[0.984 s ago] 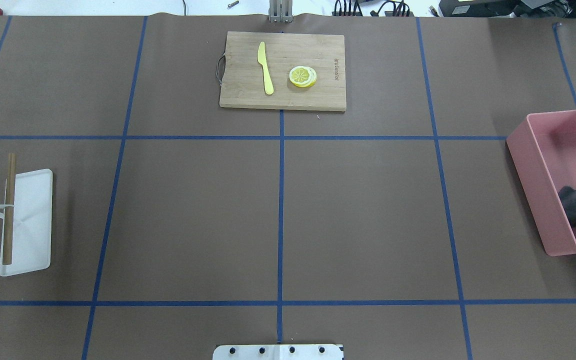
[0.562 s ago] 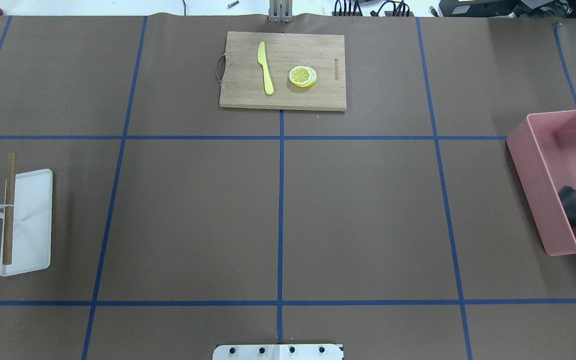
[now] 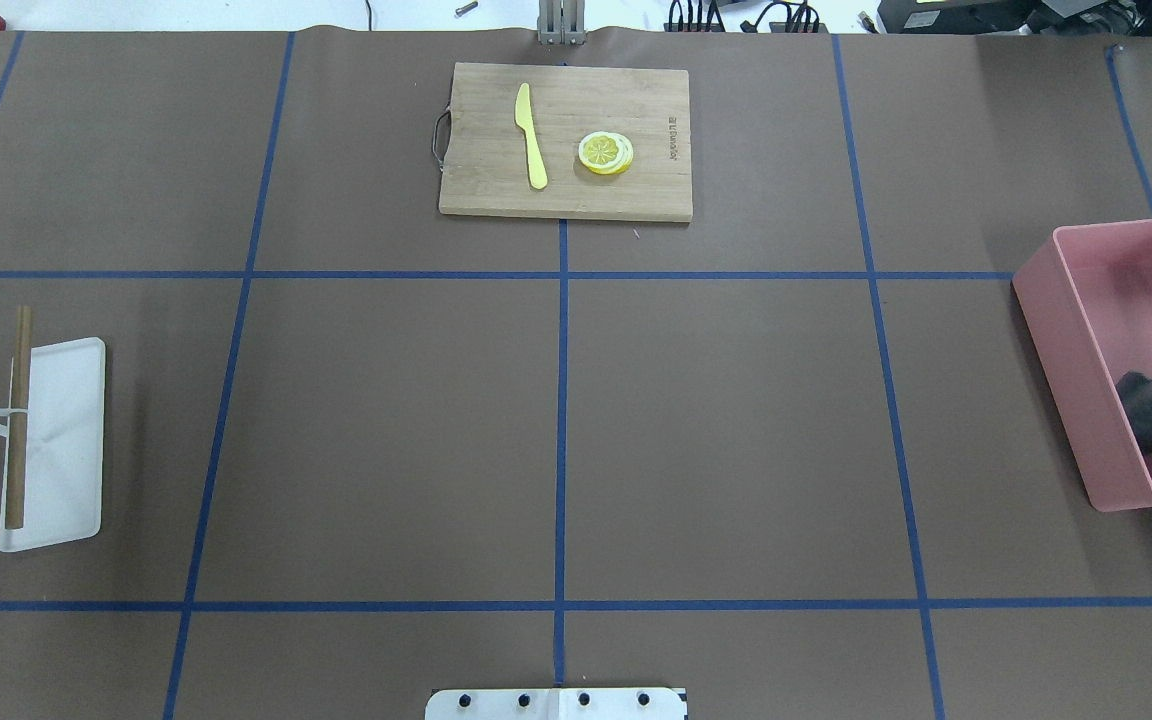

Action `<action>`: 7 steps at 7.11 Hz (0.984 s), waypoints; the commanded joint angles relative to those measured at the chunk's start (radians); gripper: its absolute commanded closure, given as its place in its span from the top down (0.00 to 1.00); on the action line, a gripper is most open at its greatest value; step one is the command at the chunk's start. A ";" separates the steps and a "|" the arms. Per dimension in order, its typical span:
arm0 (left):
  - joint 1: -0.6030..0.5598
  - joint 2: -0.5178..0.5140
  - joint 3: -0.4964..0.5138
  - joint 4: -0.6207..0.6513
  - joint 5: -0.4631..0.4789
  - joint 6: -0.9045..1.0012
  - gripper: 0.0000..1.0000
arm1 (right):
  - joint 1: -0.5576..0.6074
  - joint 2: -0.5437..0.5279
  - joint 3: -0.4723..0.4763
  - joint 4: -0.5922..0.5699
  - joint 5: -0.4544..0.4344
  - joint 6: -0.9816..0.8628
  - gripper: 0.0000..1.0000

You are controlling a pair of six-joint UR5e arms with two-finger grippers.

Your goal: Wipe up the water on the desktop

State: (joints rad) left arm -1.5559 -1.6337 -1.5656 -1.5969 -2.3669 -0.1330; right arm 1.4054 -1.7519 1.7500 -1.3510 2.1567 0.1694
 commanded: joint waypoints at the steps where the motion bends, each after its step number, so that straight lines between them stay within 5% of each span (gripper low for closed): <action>1: 0.000 0.000 -0.001 -0.002 0.000 0.000 0.98 | 0.074 0.002 0.037 -0.052 0.075 -0.004 1.00; 3: 0.000 0.000 0.001 -0.005 0.000 0.001 0.98 | 0.089 0.000 0.107 -0.165 0.089 -0.016 1.00; 7: 0.002 0.002 0.009 -0.021 0.000 0.001 0.98 | 0.089 -0.032 0.161 -0.163 0.085 -0.014 1.00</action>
State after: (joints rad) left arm -1.5550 -1.6324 -1.5587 -1.6173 -2.3663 -0.1331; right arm 1.4939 -1.7831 1.8980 -1.5134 2.2493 0.1554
